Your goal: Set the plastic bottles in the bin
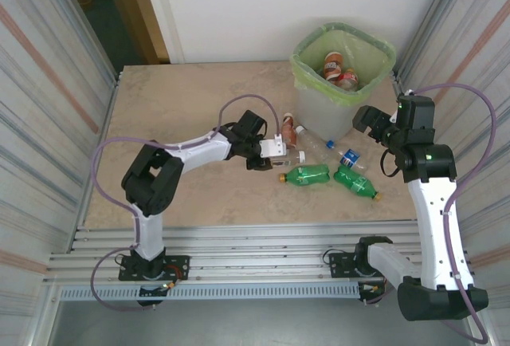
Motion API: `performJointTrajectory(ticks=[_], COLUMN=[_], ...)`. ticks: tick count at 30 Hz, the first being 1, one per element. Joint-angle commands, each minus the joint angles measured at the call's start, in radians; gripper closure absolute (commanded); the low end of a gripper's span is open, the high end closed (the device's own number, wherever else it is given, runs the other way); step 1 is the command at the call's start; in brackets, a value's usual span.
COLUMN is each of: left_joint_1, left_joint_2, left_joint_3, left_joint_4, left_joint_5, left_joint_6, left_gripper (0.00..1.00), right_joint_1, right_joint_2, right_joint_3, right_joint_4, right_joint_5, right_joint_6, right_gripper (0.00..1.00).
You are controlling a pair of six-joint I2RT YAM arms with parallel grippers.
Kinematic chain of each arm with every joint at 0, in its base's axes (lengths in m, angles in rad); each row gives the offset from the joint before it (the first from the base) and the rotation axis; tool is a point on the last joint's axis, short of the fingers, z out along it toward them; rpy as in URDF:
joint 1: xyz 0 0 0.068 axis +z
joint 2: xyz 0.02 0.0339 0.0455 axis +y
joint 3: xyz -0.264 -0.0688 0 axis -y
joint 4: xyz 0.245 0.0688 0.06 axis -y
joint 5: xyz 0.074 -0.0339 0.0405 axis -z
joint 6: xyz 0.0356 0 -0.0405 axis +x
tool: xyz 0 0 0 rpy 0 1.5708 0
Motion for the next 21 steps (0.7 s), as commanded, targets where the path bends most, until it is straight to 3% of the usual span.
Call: performJointTrajectory(ticks=[1,12,21], left_joint_1=[-0.011,-0.014,0.014], left_joint_2=[-0.11,-0.397,-0.567], left_joint_3=[-0.039,-0.221,-0.301], left_joint_4=[0.057,0.244,0.406], left_joint_5=[0.002,0.01,-0.052], left_joint_6=[-0.044,-0.252,-0.703], left_gripper=[0.89,0.93,0.93], right_joint_1=[-0.003,0.023,0.184], right_joint_2=[-0.025,-0.105,-0.162], right_joint_3=[-0.01,-0.075,-0.222], right_joint_4=[0.031,0.153,0.406], right_joint_5=[-0.035,-0.177,-0.256], right_joint_6=[0.024,0.062,0.175], right_gripper=[0.02,0.02,0.02])
